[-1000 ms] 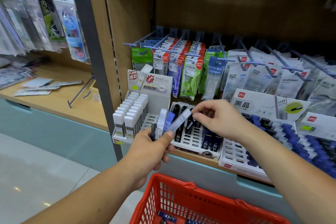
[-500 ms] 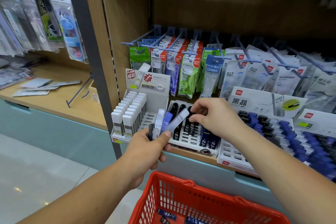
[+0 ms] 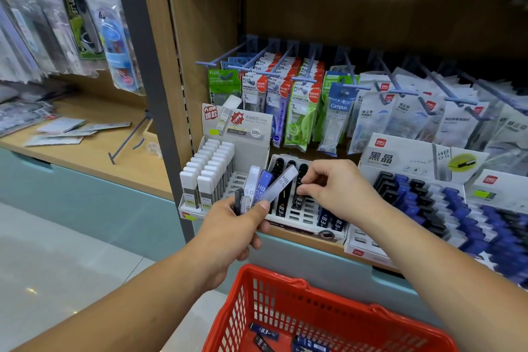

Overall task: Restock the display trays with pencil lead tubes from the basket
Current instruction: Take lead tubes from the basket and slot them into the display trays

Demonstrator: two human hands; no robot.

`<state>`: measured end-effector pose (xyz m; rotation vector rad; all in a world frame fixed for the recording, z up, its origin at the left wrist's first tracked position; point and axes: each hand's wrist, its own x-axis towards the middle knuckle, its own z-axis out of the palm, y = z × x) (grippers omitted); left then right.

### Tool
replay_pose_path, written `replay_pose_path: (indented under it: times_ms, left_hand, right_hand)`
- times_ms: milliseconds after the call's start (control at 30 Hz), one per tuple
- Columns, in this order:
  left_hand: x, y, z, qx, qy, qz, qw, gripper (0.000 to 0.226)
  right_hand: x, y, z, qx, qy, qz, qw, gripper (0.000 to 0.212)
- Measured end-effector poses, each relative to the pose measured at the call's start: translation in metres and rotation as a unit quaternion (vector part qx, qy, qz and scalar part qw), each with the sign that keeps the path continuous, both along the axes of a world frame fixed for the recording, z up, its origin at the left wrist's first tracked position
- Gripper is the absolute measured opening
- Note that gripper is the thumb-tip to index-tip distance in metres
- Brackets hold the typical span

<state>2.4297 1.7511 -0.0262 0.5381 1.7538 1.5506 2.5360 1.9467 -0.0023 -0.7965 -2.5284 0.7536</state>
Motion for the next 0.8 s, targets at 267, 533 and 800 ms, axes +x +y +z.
replay_pose_path:
  times_ms: [267, 533, 800]
  left_hand:
    - [-0.001, -0.002, 0.003, 0.000, 0.001, 0.001, 1.000, 0.016]
    - [0.006, -0.010, 0.018, -0.001, 0.015, -0.002, 1.000, 0.016]
    - [0.031, -0.013, 0.041, -0.008, 0.002, -0.072, 0.997, 0.024]
  right_hand:
    - [-0.002, -0.004, -0.001, 0.084, 0.014, 0.025, 0.996, 0.008]
    - [0.003, -0.015, -0.004, 0.127, -0.078, 0.019, 0.989, 0.021]
    - [0.046, -0.031, 0.044, -0.339, 0.150, -0.005, 0.929, 0.018]
